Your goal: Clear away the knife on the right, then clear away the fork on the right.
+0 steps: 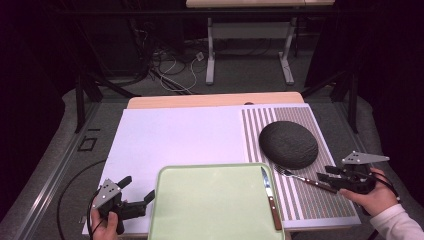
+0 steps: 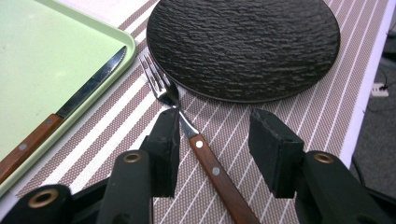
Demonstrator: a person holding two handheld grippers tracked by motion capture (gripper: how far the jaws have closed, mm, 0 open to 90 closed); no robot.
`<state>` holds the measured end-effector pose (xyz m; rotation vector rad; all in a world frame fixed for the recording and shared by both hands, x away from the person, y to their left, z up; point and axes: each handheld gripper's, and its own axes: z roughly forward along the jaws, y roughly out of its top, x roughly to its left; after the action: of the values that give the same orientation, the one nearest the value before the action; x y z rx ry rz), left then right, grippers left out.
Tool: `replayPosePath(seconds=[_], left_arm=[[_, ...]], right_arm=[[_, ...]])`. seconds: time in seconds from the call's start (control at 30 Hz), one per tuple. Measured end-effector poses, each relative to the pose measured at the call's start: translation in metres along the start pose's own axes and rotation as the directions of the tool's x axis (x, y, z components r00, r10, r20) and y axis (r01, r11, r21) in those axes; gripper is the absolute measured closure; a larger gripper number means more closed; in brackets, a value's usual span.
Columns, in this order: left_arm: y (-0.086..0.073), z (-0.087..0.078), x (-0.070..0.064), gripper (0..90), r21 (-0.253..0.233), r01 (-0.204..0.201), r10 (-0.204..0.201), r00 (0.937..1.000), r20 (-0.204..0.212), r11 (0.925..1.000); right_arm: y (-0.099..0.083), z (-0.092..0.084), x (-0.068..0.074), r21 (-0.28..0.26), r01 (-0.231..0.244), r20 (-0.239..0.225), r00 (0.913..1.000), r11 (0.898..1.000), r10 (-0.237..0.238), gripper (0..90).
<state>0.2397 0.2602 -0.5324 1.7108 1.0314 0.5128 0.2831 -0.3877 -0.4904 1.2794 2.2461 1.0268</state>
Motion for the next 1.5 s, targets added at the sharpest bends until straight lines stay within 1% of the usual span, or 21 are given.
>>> replayPosePath(seconds=[0.13, 0.17, 0.23, 0.27, 0.3, 0.33, 0.37, 0.4, 0.43, 0.53, 0.6, 0.67, 0.77, 1.0, 1.1, 1.17, 1.27, 1.3, 1.43, 1.47, 1.5], left_arm=[[0.000, 0.001, 0.001, 0.4, 0.000, -0.001, 0.001, 1.0000, 0.005, 1.0000], [0.001, 0.002, 0.001, 0.4, 0.003, -0.001, 0.001, 1.0000, 0.008, 1.0000], [0.001, 0.003, 0.001, 0.4, 0.002, -0.002, 0.002, 1.0000, 0.010, 1.0000], [0.001, 0.003, 0.001, 0.4, 0.002, -0.009, 0.009, 0.9999, 0.010, 1.0000], [0.001, 0.003, 0.001, 0.4, 0.000, -0.003, 0.003, 0.9999, 0.013, 1.0000], [0.002, 0.004, 0.001, 0.5, -0.001, -0.004, 0.004, 0.9999, 0.015, 1.0000], [0.001, 0.004, 0.001, 0.4, 0.001, -0.004, 0.004, 0.9999, 0.017, 1.0000], [0.001, 0.004, 0.001, 0.4, 0.001, -0.005, 0.005, 0.9998, 0.018, 1.0000], [0.002, 0.004, 0.001, 0.4, 0.000, -0.004, 0.004, 0.9998, 0.018, 1.0000], [0.002, 0.004, 0.003, 0.4, -0.004, 0.007, -0.007, 0.9998, 0.019, 1.0000], [0.002, 0.005, 0.003, 0.4, -0.001, 0.004, -0.004, 0.9998, 0.018, 1.0000], [0.002, 0.004, 0.003, 0.4, -0.002, 0.004, -0.004, 0.9998, 0.019, 1.0000], [0.002, 0.003, 0.002, 0.4, -0.006, 0.005, -0.005, 0.9998, 0.019, 1.0000], [0.002, 0.003, 0.002, 0.4, -0.006, 0.003, -0.003, 0.9998, 0.018, 1.0000], [0.002, 0.003, 0.003, 0.4, -0.005, 0.002, -0.002, 0.9998, 0.020, 1.0000], [0.001, 0.003, 0.003, 0.4, -0.001, 0.005, -0.005, 0.9998, 0.020, 1.0000], [0.001, 0.002, 0.003, 0.4, -0.003, 0.004, -0.004, 0.9998, 0.022, 1.0000], [0.001, 0.002, 0.003, 0.4, -0.002, -0.005, 0.005, 0.9998, 0.019, 1.0000], [0.001, 0.002, 0.002, 0.4, -0.005, -0.001, 0.001, 0.9998, 0.021, 1.0000], [0.001, 0.002, 0.001, 0.4, -0.005, -0.001, 0.002, 0.9998, 0.021, 1.0000], [0.001, 0.002, 0.001, 0.4, -0.004, -0.003, 0.003, 0.9998, 0.020, 1.0000]], right_arm=[[0.000, 0.006, 0.001, 0.013, 0.009, -0.002, 1.0000, 1.000, -0.009, 50.8], [0.001, 0.009, 0.002, 0.038, 0.007, -0.001, 1.0000, 0.999, -0.007, 48.1], [0.002, 0.011, 0.002, 0.039, 0.024, -0.004, 0.9997, 0.999, -0.024, 45.7], [0.002, 0.012, 0.002, 0.041, 0.045, -0.005, 0.9990, 0.998, -0.045, 43.1], [0.003, 0.014, 0.003, 0.045, 0.040, -0.018, 0.9991, 0.998, -0.039, 38.2], [0.006, 0.017, 0.002, 0.078, 0.053, -0.021, 0.9984, 0.996, -0.052, 26.0], [0.007, 0.018, 0.002, 0.089, 0.057, -0.017, 0.9983, 0.994, -0.056, 21.2], [0.007, 0.018, 0.002, 0.089, 0.057, -0.017, 0.9983, 0.994, -0.056, 21.2], [0.007, 0.019, 0.003, 0.067, 0.085, -0.004, 0.9964, 0.994, -0.085, 14.5], [0.009, 0.020, 0.004, 0.071, 0.086, 0.002, 0.9963, 0.994, -0.086, 13.6], [0.010, 0.021, 0.002, 0.067, 0.083, -0.004, 0.9965, 0.994, -0.083, 8.6], [0.011, 0.022, 0.000, 0.065, 0.068, -0.006, 0.9977, 0.996, -0.068, 8.2], [0.013, 0.022, -0.003, 0.069, 0.064, -0.040, 0.9973, 0.996, -0.061, 2.9], [0.014, 0.022, -0.005, 0.067, 0.086, -0.010, 0.9962, 0.994, -0.086, 6.9], [0.013, 0.022, -0.006, 0.075, 0.113, 0.005, 0.9935, 0.991, -0.113, 10.1], [0.014, 0.021, -0.006, 0.077, 0.131, -0.003, 0.9913, 0.988, -0.132, 15.2], [0.015, 0.023, -0.007, 0.087, 0.163, -0.015, 0.9867, 0.983, -0.162, 16.4], [0.016, 0.024, -0.007, 0.089, 0.169, -0.018, 0.9856, 0.982, -0.168, 18.8], [0.018, 0.025, -0.006, 0.094, 0.217, -0.045, 0.9759, 0.972, -0.214, 30.8], [0.019, 0.026, -0.007, 0.092, 0.236, -0.057, 0.9712, 0.967, -0.231, 33.3], [0.019, 0.026, -0.006, 0.108, 0.239, -0.062, 0.9705, 0.965, -0.233, 34.6]])
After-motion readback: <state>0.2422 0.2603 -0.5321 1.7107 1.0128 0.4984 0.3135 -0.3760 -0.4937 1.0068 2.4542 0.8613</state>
